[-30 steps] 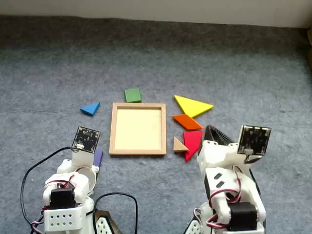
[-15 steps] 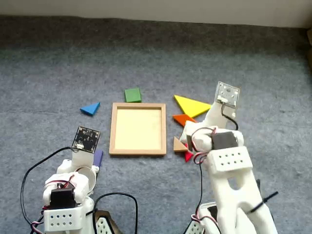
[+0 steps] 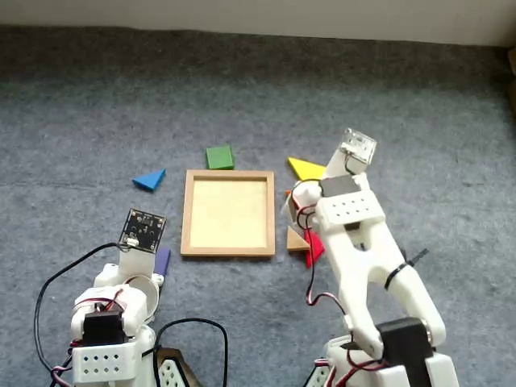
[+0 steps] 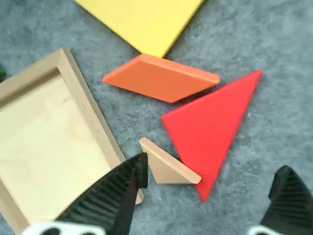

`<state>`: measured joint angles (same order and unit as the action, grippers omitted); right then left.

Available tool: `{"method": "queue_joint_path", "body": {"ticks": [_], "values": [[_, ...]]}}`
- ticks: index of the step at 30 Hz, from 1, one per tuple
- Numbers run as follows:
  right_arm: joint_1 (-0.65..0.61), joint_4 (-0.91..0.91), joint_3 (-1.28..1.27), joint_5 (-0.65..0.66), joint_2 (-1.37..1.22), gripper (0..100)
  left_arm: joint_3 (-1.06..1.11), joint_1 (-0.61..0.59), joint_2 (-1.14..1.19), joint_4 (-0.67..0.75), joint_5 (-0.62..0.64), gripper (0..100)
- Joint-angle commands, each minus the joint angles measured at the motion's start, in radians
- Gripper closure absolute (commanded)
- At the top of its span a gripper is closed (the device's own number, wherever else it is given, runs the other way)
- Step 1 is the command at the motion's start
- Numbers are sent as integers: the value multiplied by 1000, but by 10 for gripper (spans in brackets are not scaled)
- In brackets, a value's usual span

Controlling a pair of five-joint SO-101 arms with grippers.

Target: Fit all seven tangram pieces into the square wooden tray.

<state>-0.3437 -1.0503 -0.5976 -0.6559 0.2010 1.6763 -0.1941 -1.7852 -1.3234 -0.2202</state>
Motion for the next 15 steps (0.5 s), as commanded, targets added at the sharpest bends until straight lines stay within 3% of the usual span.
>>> {"method": "queue_joint_path", "body": {"ticks": [1,15], "values": [[-4,13,97,-18,-59,622,19,-4,-25,-5,3,994],[-4,10,255,-63,-326,622,19,-4,-25,-5,3,994]]}}
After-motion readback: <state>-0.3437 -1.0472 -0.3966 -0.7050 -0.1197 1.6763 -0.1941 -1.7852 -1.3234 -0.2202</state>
